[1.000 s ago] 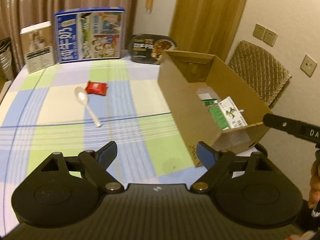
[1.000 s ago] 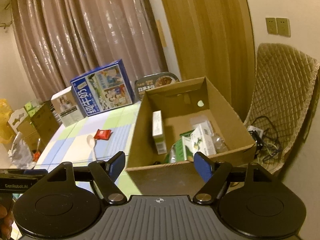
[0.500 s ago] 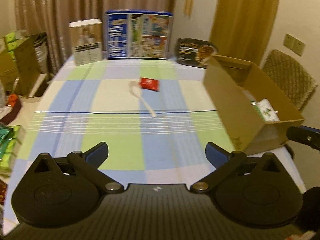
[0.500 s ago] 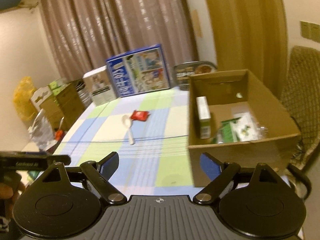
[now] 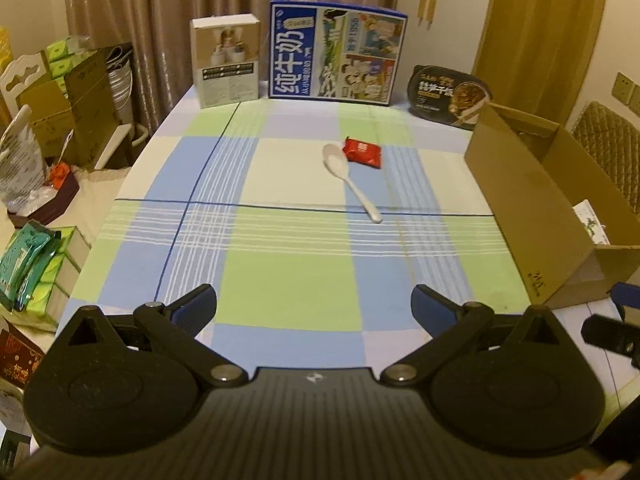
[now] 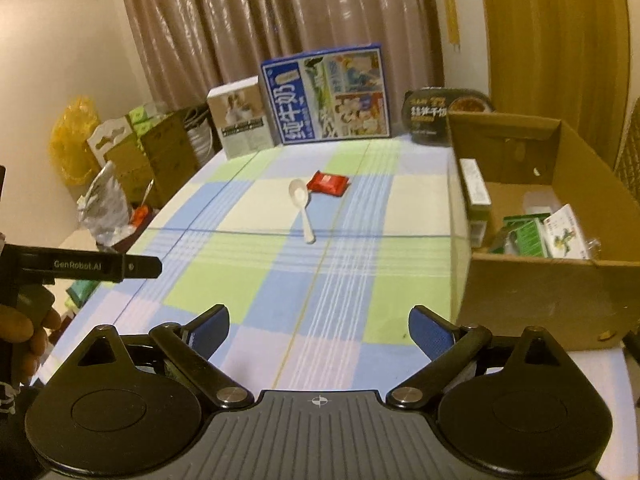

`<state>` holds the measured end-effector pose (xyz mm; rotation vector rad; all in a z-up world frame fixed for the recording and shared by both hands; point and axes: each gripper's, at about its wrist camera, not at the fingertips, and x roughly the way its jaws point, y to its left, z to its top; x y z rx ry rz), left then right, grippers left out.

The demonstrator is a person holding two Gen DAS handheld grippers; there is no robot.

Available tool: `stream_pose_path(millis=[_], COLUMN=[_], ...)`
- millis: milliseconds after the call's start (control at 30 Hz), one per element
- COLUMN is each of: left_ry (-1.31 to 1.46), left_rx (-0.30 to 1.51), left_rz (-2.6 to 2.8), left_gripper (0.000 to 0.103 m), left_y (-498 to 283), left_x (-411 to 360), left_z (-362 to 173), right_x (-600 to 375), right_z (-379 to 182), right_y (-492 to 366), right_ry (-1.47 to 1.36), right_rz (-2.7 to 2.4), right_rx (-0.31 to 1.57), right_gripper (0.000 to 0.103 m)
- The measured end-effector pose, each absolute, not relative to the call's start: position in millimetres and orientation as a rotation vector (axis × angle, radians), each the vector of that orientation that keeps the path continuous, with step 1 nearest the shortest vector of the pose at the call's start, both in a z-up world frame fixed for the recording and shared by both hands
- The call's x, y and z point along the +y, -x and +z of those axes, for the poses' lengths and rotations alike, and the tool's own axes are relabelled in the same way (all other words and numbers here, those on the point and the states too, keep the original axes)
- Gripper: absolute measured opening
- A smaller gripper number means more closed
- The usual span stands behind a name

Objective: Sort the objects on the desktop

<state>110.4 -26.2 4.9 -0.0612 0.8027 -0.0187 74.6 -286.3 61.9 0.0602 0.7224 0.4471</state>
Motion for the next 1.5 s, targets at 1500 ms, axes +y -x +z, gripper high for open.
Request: stream_pose_path(millis=[1500], left_ry=[0.040], left_rx=[0.781], left_rz=[-0.040], left_gripper=[0.101], left_y=[-292], left_x=[0], left_z=[-74], right_x=[-198], right_z=[-21], right_y=[-306], right_ry=[0.124], right_rz=[0.502], right_rx=[0.759], right_gripper=[0.059])
